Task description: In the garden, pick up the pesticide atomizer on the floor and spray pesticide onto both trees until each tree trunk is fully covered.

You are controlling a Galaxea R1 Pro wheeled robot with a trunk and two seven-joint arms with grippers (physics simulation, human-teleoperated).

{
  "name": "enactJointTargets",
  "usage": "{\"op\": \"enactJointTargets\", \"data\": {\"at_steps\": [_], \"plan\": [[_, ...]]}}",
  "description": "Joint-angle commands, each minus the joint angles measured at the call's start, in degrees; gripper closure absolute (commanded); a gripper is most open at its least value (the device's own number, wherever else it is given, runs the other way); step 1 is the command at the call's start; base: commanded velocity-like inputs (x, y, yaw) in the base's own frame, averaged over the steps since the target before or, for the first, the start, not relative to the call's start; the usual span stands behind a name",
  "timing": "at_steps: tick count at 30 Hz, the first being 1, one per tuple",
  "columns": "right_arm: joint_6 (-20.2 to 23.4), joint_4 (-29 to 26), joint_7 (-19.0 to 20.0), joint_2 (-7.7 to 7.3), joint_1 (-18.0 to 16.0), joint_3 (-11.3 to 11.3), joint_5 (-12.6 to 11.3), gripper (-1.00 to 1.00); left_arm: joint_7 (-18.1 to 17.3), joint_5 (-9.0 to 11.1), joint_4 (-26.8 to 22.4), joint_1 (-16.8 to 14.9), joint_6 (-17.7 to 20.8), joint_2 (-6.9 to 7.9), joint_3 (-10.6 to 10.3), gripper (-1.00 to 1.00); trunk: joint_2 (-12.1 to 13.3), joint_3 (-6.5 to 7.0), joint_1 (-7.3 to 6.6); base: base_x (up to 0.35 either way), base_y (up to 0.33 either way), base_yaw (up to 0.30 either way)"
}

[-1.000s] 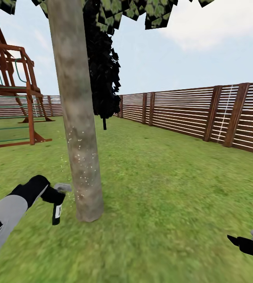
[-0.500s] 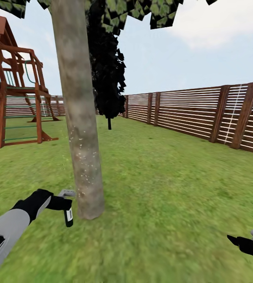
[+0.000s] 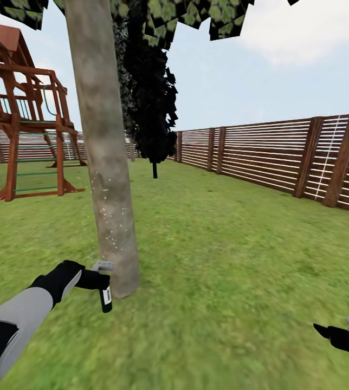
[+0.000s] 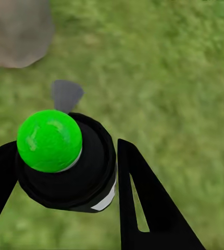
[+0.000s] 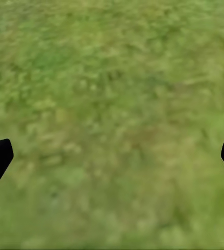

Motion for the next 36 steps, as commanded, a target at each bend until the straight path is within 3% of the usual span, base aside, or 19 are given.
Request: {"op": "enactJointTargets", "data": {"at_steps": [1,7,13,19,32,36], "plan": [[0.0,0.1,0.0,0.00,0.0,0.0,0.0,-1.00,0.1,0.0,0.0,0.0,0.0,0.00,0.0,1.00,0.0,0.00,0.00,0.000,-0.014,0.003],[-0.1,-0.3,0.3,0.30,0.0,0.0,-0.1,-1.00,7.7,0.2,0.0,0.0,0.2,-0.48,0.0,1.00,0.0,0.00,0.00,0.105,-0.222,0.015],[-0.1,-0.2,0.4,0.34,0.0,0.0,-0.1,-1.00,8.6,0.2,0.0,0.0,0.3,-1.43,-0.1,1.00,0.0,0.00,0.00,0.094,-0.300,0.249],[-0.1,-0.3,0.4,0.42,0.0,0.0,-0.1,-1.00,8.7,0.0,1.2,0.0,0.4,-3.63,-0.1,1.00,0.0,0.00,0.00,-0.015,-0.320,0.283],[0.0,-0.2,0.4,0.52,0.0,0.0,-0.1,-1.00,8.7,-0.1,1.5,0.0,0.4,-3.78,0.0,1.00,0.0,0.00,0.00,0.020,-0.322,0.284],[-0.1,-0.2,0.4,0.52,0.0,0.0,-0.1,-1.00,13.7,0.1,1.5,0.0,0.3,-4.03,-0.1,1.00,0.0,0.00,0.00,0.144,-0.316,0.284]]}}
